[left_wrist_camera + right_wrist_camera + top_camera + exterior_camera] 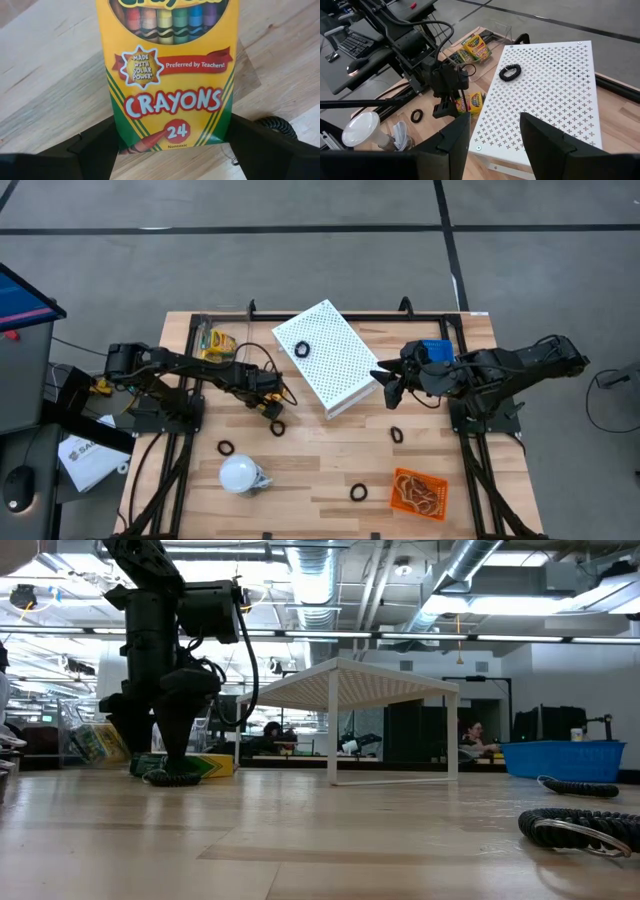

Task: Pick & Place Office Desk Supplies
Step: Put the crayon box into the transparent bin, then put the black spring keychain into the blue bin

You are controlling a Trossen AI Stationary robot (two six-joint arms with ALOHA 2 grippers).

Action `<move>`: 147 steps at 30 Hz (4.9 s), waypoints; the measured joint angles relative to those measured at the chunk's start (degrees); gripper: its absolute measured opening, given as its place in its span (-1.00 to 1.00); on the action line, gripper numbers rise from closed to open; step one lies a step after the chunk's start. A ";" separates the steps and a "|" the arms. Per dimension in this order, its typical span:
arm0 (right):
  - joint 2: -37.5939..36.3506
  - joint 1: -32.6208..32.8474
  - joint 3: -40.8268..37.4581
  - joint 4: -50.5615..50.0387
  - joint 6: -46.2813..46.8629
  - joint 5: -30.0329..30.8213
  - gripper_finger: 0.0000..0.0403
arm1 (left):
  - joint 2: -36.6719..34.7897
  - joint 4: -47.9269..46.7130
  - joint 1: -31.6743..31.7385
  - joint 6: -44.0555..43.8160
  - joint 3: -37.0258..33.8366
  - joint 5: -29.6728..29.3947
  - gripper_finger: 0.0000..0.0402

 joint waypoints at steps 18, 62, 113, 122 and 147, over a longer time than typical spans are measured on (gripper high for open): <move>0.02 0.00 -0.02 -0.02 0.02 0.00 -0.16 | -4.39 -1.10 -0.59 -2.91 0.00 -0.34 0.61; 0.02 -0.80 -0.04 -1.09 0.02 0.07 -0.16 | -26.84 -11.22 25.13 8.97 8.55 -13.33 0.60; 0.02 -0.70 -0.02 -4.31 -0.19 0.00 -0.16 | -12.14 -29.80 39.28 15.30 17.92 -18.06 0.71; 0.02 -0.70 -0.02 -5.37 0.00 0.02 -0.16 | -15.50 -13.48 37.33 21.31 17.90 5.74 0.70; 0.02 -0.70 0.00 -4.32 2.16 -0.16 -0.16 | -10.83 10.29 19.00 35.33 23.83 11.83 0.70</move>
